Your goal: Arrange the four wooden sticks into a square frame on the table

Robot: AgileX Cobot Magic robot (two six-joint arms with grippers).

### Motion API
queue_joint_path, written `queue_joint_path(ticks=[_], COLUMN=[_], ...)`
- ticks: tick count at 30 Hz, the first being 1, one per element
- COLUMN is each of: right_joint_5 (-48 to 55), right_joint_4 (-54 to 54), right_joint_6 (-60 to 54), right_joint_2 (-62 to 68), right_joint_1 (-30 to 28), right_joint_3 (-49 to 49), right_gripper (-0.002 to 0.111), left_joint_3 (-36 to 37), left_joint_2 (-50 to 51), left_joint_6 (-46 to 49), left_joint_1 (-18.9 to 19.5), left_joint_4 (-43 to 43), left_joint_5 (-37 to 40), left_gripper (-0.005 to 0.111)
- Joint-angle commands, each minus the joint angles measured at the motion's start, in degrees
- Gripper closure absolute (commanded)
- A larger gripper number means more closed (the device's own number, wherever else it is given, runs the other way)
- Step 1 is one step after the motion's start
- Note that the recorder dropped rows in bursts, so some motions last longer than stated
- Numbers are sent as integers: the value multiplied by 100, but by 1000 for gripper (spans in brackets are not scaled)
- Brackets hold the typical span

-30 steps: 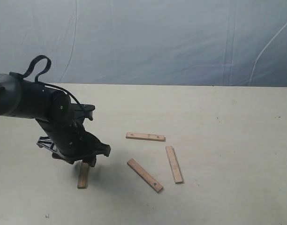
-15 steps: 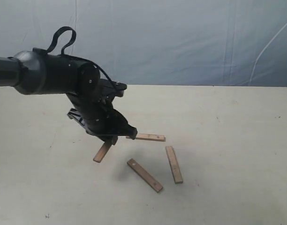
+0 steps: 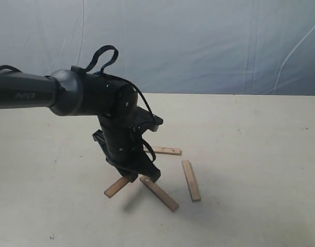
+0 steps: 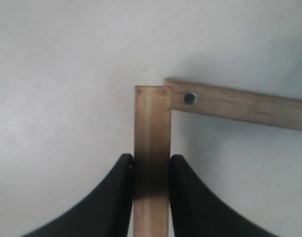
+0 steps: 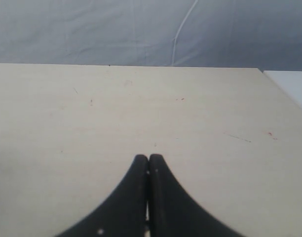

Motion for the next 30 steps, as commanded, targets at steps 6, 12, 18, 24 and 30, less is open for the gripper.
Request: queue_joint_path(ticks=[6, 12, 18, 24, 30], right_joint_5=[-56, -56, -56, -56, -56], right_joint_4=[4, 4, 4, 25, 25], right_joint_6=[-18, -18, -18, -18, -18], right_joint_2=[-20, -20, -20, -20, -20], right_joint_1=[12, 12, 12, 12, 12], right_joint_3=[-1, -1, -1, -1, -1], right_gripper=[109, 109, 109, 109, 109], left_joint_3=[93, 93, 93, 93, 93], left_joint_2=[144, 298, 306, -108, -516], left_joint_6=[346, 25, -429, -760, -1533], left_joint_1=[-131, -131, -131, 267, 1260], left_joint_4=[-564, -617, -148, -37, 129], left_joint_5=[-544, -558, -376, -183, 37], left_gripper=[107, 107, 107, 107, 107])
